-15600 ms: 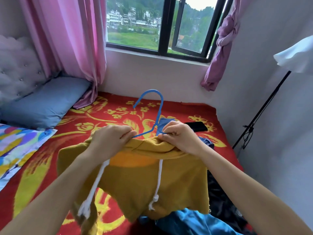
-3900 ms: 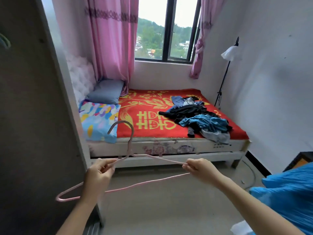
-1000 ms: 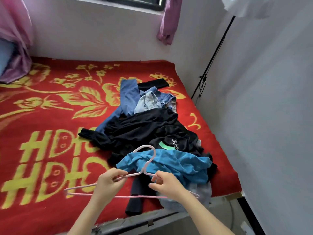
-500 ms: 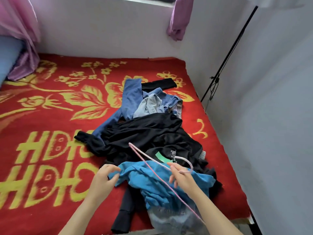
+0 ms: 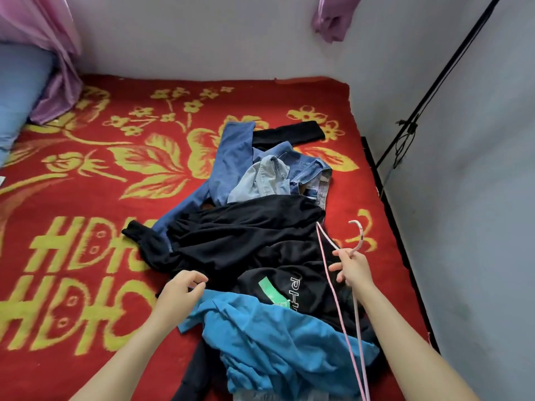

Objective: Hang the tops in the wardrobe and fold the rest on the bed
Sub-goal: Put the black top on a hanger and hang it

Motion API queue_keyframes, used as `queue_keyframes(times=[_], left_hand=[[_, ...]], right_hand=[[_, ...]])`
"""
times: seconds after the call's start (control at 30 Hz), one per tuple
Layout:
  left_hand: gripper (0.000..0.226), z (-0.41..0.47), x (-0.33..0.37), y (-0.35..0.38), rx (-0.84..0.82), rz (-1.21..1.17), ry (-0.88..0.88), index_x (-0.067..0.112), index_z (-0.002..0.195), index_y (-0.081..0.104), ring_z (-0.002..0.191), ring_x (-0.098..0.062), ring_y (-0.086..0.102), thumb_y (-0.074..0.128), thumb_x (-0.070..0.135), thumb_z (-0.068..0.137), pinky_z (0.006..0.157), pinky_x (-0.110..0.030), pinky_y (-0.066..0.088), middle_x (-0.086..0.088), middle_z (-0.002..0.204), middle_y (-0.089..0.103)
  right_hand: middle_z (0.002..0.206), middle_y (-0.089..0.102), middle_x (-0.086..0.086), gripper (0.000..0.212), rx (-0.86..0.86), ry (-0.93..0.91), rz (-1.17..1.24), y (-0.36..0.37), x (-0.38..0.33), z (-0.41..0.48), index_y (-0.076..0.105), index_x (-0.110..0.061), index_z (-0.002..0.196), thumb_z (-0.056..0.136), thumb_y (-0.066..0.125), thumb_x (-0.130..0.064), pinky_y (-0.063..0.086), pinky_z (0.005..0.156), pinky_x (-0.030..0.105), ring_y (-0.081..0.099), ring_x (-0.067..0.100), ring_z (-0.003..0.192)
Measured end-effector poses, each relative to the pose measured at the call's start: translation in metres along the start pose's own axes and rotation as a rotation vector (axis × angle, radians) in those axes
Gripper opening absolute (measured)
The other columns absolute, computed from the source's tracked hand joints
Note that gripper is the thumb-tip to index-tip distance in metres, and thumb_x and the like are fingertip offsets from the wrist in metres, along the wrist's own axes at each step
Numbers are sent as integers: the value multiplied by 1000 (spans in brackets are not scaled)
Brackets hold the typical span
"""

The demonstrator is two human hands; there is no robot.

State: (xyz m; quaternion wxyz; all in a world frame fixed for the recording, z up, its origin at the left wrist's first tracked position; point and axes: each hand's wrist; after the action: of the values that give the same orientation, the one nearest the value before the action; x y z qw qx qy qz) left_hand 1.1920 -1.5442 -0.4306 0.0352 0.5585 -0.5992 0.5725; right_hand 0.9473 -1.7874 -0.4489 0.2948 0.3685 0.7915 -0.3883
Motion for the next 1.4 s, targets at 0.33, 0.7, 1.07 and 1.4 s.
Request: queue_keyframes(times=[0.33,0.7,1.07,1.4], left_hand=[[18,57,-13,-25,33,126,-114,29,86,55,82,-2,50,51,13,93,65,-15,33,13,89,53],[19,91,-52,-28,76,107,-258,29,87,59,76,-5,55,52,13,93,62,-17,37,11,89,60],[22,71,-62,-9,-11,28,-302,31,79,61,79,-3,56,53,14,92,65,-12,38,7,87,65],[22,35,-48,-41,-65,-129,-125,27,78,63,82,-11,61,53,13,92,75,-27,46,6,82,67]], right_hand=[[112,61,24,27,111,-103,-573,86,-26,120,60,0,108,93,38,-6,42,80,37,54,41,106],[130,48,27,57,131,233,-447,138,-8,205,47,5,124,88,60,-36,41,94,42,48,41,119],[111,63,18,24,274,105,-517,127,3,172,68,-10,106,91,50,-7,36,89,38,49,36,112],[76,66,-6,26,371,-530,-38,97,-109,7,70,1,95,82,51,14,37,58,7,55,-11,61]])
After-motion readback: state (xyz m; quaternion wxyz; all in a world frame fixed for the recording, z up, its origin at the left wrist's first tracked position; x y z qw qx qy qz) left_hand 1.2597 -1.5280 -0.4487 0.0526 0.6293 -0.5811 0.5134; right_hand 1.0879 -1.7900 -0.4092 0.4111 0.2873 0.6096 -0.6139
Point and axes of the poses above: each hand's wrist, its own z-axis towards the middle knuckle, its own y-axis out of the palm, x = y × z
